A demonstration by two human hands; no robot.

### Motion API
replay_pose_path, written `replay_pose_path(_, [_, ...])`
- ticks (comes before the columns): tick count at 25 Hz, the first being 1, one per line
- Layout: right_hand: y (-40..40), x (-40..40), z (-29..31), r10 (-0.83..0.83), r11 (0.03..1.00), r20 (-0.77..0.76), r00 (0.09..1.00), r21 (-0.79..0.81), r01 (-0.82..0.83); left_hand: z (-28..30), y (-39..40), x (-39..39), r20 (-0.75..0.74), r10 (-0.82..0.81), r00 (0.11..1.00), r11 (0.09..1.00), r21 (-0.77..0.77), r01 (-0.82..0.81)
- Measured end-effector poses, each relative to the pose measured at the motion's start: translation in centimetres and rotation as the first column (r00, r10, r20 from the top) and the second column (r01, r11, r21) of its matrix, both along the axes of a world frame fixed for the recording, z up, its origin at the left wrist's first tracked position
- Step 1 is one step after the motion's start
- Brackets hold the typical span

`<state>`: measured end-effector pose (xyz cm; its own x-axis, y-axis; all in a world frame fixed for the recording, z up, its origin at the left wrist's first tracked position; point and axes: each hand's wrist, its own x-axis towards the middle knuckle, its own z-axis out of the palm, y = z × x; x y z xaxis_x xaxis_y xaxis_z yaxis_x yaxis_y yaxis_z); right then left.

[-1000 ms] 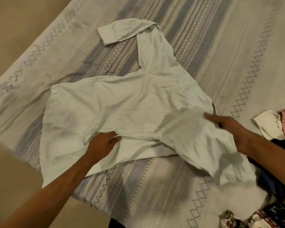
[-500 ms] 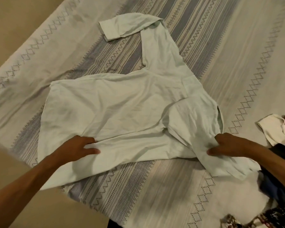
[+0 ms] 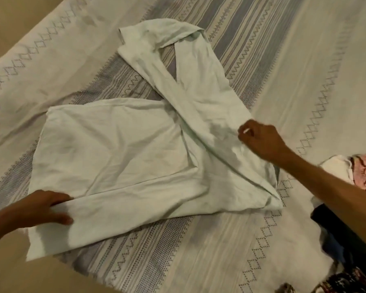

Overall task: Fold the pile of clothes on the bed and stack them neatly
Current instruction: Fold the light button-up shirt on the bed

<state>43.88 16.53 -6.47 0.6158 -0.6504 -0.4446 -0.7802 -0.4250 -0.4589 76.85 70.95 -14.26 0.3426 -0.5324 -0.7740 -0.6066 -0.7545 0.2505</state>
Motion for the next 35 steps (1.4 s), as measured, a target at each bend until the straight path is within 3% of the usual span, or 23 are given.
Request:
replay_pose_path(1, [1.8,-3.3,-1.6,0.094,0.988,-0.119,0.988,-0.110,-0.108,-0.2,1.4,0.7,-0.003,0.060,0.998,0.998,-0.008,-0.060])
replay_pose_path(3, [4.6,-9.6,-3.7,0.067,0.987,-0.239,0.969,-0.127,-0.099,-1.5,5.0,2.2,-0.111,0.328,0.938,0.943,-0.017,-0.332])
replay_pose_path(5, [6.2,-14.6,-4.0,-0.039,0.999,-0.194,0.980,-0.032,0.033,-1.4,6.9,1.2,-0.226,0.625,0.747,0.770,0.020,-0.638])
replay_pose_path(7, [7.1,-17.8,-3.9,-0.012,0.994,-0.174,0.985,-0.108,-0.007,-1.2,8.5,-0.9,-0.305,0.821,0.483,0.540,0.137,-0.830])
replay_pose_path(9, [7.0,-18.5,-3.4,0.046,0.960,-0.151,0.987,-0.267,-0.085,0.0,8.6,-3.4,-0.307,0.852,0.424,0.477,0.119,-0.871])
replay_pose_path(10, [6.9,-18.1,-3.1,-0.008,0.966,-0.112,0.994,-0.259,-0.022,0.9,8.1,-4.9,-0.292,0.840,0.457,0.488,0.036,-0.872])
replay_pose_path(12, [6.7,-16.7,-2.0,-0.219,0.974,0.031,0.975,-0.055,0.221,2.1,7.8,-7.4,-0.232,0.794,0.562,0.545,-0.140,-0.827])
replay_pose_path(14, [5.8,-16.6,-2.2,-0.349,0.936,0.023,0.937,0.062,0.347,1.6,7.8,-8.9,-0.119,0.819,0.561,0.528,-0.227,-0.818])
replay_pose_path(16, [5.7,-16.9,-2.6,-0.346,0.932,-0.078,0.935,0.090,0.352,-1.6,9.8,-8.7,-0.015,0.871,0.491,0.467,-0.284,-0.837])
replay_pose_path(18, [5.6,-17.1,-3.4,-0.317,0.944,-0.128,0.940,0.055,0.326,-3.9,10.5,-8.5,0.075,0.863,0.499,0.491,-0.352,-0.797])
replay_pose_path(20, [5.3,-16.8,-3.7,-0.332,0.941,-0.096,0.938,0.036,0.337,-0.9,7.2,-9.6,0.184,0.822,0.539,0.563,-0.402,-0.722])
replay_pose_path(23, [4.7,-15.0,-2.7,-0.381,0.920,-0.014,0.924,0.088,0.381,2.0,2.9,-10.8,0.281,0.835,0.474,0.546,-0.528,-0.650])
replay_pose_path(24, [4.4,-14.2,-2.5,-0.395,0.908,-0.016,0.918,0.144,0.393,2.2,1.4,-10.9,0.334,0.810,0.482,0.581,-0.568,-0.583])
replay_pose_path(25, [4.1,-13.0,-2.3,-0.390,0.900,-0.032,0.920,0.195,0.389,2.1,-0.5,-10.9,0.375,0.749,0.546,0.647,-0.589,-0.484])
replay_pose_path(29, [2.7,-7.2,-4.3,-0.201,0.968,-0.016,0.979,0.151,0.201,1.2,-12.6,-13.5,0.188,0.352,0.917,0.754,-0.638,-0.159])
replay_pose_path(31, [1.8,-3.8,-5.4,-0.148,0.984,0.060,0.987,0.107,0.141,0.1,-19.5,-16.1,0.165,0.140,0.976,0.798,-0.603,-0.013])
replay_pose_path(33, [1.4,-0.3,-6.1,0.038,0.999,0.078,0.996,0.016,-0.039,-0.6,-25.0,-18.9,0.156,-0.003,0.988,0.866,-0.494,0.080])
replay_pose_path(35, [1.5,3.1,-6.6,0.304,0.939,-0.089,0.948,-0.141,-0.314,-1.6,-28.5,-20.7,0.191,-0.047,0.980,0.893,-0.432,0.127])
